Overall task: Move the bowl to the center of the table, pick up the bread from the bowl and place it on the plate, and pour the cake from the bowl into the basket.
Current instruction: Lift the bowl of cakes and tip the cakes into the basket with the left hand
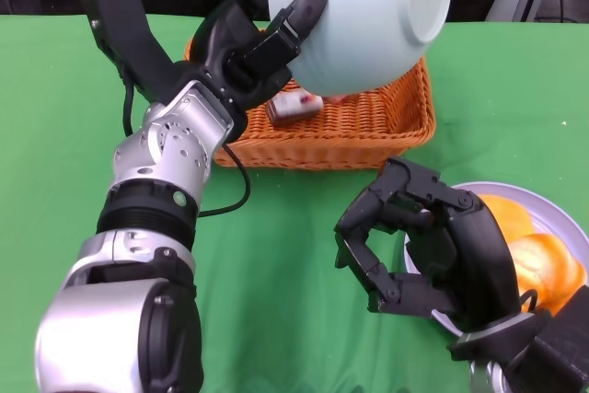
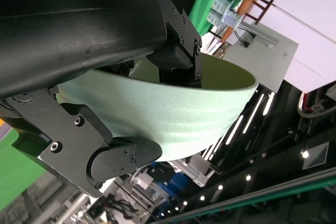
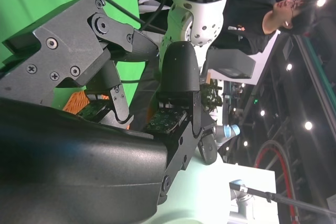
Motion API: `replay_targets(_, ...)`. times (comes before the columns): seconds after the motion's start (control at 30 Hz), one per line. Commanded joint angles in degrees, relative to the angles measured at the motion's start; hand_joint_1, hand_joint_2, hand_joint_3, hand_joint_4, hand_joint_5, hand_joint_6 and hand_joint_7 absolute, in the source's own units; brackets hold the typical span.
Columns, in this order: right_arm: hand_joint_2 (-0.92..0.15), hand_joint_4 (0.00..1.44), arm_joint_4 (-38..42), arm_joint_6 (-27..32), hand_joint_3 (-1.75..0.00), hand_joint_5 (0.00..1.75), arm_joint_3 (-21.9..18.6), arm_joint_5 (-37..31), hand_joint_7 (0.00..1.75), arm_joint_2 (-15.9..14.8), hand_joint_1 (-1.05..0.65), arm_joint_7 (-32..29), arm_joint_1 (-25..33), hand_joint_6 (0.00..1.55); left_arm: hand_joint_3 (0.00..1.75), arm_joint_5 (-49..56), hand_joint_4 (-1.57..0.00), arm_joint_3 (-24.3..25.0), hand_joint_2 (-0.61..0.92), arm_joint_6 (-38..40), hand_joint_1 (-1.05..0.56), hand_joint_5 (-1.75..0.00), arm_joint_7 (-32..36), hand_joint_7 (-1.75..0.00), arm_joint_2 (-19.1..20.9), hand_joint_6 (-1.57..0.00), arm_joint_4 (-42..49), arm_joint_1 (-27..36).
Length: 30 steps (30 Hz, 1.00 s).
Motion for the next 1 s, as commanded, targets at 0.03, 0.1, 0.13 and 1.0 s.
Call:
replay_targets(0.03,-0.49,0.81,0.23,-0.75,-1.0,1.55,-0.17,0.87,1.28,0.23,-0.14,0.14,0.21,0.7,0.9,-1.59,-0.71,1.37,0.81,0.86,-0.12,-1.71,-1.1,-1.56,1.14,-0.68,0.98,-2.64)
replay_targets(0.1,-0.49,0.81,0.19,-0.8,-1.0,1.54,-0.18,0.7,1.28,0.31,-0.13,0.01,0.3,0.7,0.87,-1.82,-0.69,1.72,0.83,1.2,-0.12,-1.73,-1.28,-1.59,1.3,-0.65,1.52,-2.85)
replay_targets(0.13,-0.5,0.81,0.24,-0.86,-0.99,1.54,-0.18,0.72,1.28,0.32,-0.13,0.04,0.3,0.7,0.87,-1.7,-0.68,1.75,0.84,1.05,-0.12,-1.74,-1.44,-1.6,1.35,-0.64,1.74,-2.89)
replay_targets(1.0,-0.5,0.8,1.19,-1.43,-0.98,1.53,-0.28,1.41,1.28,0.08,-0.12,0.89,-0.02,0.69,0.95,-6.28,-0.66,7.28,0.77,9.76,-0.11,-1.75,6.25,-1.71,1.62,-0.57,0.93,-4.86)
